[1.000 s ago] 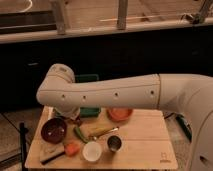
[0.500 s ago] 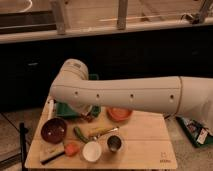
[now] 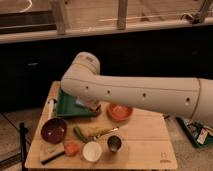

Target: Place grapes in red bowl

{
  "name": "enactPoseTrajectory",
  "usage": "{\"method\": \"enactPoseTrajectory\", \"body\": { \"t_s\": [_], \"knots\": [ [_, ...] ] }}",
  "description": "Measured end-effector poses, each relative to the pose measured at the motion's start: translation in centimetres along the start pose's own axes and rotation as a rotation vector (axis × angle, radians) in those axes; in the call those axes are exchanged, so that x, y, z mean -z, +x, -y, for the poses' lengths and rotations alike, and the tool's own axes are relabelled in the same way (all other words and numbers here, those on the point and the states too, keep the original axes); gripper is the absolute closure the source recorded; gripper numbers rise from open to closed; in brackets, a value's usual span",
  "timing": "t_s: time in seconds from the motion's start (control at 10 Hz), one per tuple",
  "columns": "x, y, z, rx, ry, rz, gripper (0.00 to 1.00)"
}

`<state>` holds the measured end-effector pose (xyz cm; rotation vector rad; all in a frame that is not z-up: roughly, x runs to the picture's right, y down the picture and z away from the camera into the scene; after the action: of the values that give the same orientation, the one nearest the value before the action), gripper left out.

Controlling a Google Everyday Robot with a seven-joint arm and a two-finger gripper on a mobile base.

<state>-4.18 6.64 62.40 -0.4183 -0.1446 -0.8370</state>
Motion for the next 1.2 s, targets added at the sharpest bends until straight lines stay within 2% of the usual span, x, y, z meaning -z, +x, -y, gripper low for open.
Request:
{"method": "enactPoseTrajectory", "body": {
  "t_s": [0.3,0.8,1.2],
  "knots": [
    [0.4,2.9,-0.9,-0.039,0.004,-0.017,1.00],
    [-0.7,9.3,-2.3,-0.115,0.009,-0.012,1.00],
    [-1.6,11.9,-3.4,-0.163,0.013,-0.015,1.00]
  ]
}}
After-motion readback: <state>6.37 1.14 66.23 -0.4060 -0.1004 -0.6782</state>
